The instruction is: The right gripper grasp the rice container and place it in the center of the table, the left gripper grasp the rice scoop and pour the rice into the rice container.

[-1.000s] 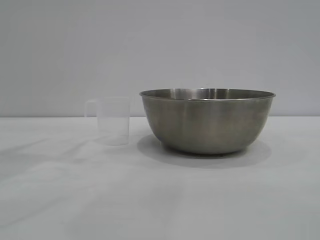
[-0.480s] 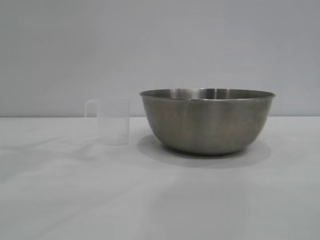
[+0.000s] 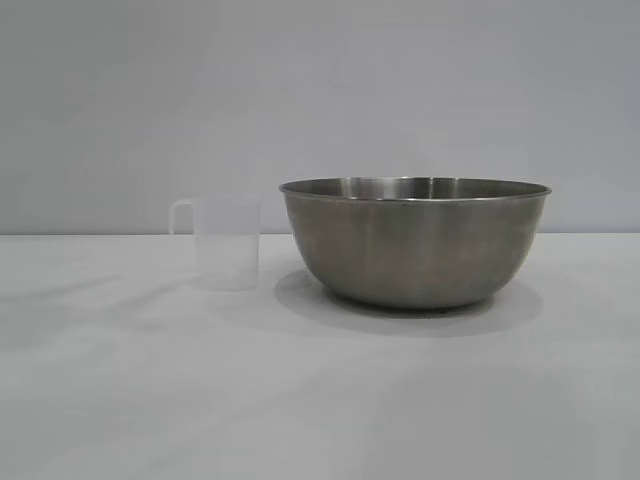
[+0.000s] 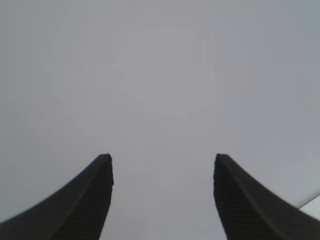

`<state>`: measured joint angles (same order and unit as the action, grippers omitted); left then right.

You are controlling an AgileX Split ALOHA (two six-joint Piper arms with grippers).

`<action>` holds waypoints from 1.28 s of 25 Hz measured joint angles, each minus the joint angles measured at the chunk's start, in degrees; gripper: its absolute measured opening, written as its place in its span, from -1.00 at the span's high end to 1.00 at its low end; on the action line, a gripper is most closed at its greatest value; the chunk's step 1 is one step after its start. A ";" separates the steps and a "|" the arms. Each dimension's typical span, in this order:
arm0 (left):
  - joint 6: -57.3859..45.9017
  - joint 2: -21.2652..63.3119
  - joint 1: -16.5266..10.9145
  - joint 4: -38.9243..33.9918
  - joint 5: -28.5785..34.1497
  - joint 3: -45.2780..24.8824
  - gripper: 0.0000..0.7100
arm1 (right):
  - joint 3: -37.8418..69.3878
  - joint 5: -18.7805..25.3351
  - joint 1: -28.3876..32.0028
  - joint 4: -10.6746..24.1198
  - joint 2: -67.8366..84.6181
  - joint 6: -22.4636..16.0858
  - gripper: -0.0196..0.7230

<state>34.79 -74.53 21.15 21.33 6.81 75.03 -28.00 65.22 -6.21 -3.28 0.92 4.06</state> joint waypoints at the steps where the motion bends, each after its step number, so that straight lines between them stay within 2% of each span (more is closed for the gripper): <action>1: 0.00 0.61 0.00 0.00 0.52 0.00 -0.21 | 0.00 0.00 0.00 0.00 0.00 0.00 -0.52; 4: -0.49 2.76 -1.68 -0.73 1.89 0.00 -0.21 | 0.00 0.00 0.00 0.00 0.00 0.00 -0.52; 5: -2.81 3.58 -2.50 -3.52 2.29 0.00 -0.21 | 0.00 0.00 0.00 0.00 0.00 0.00 -0.52; 10: -36.29 7.41 -5.45 -34.84 5.90 -0.83 -0.21 | 0.00 0.00 0.00 0.05 0.00 0.00 -0.52; 12: -41.01 10.20 -5.56 -39.99 6.29 -3.41 -0.21 | 0.00 0.00 0.00 0.05 0.00 0.00 -0.52; 16: -49.90 17.64 -5.56 -45.43 6.52 -10.83 -0.21 | 0.00 0.00 0.00 0.05 0.00 0.00 -0.52; 18: -52.98 21.56 -5.56 -47.20 7.63 -14.16 -0.21 | 0.00 0.00 0.00 0.05 0.00 0.00 -0.52; 21: -51.53 26.76 -5.56 -47.83 12.27 -18.20 -0.21 | 0.00 0.00 0.00 0.05 0.00 0.00 -0.52; 26: -43.95 34.25 -5.56 -42.91 18.77 -24.93 -0.21 | 0.00 0.00 0.00 0.05 0.00 0.00 -0.52; 32: -42.65 44.12 -5.56 -39.33 24.74 -31.66 -0.21 | 0.00 0.00 0.00 0.05 0.00 0.00 -0.52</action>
<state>-7.87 -30.41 15.59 -18.00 31.55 43.37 -28.00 65.22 -6.21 -3.22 0.92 4.06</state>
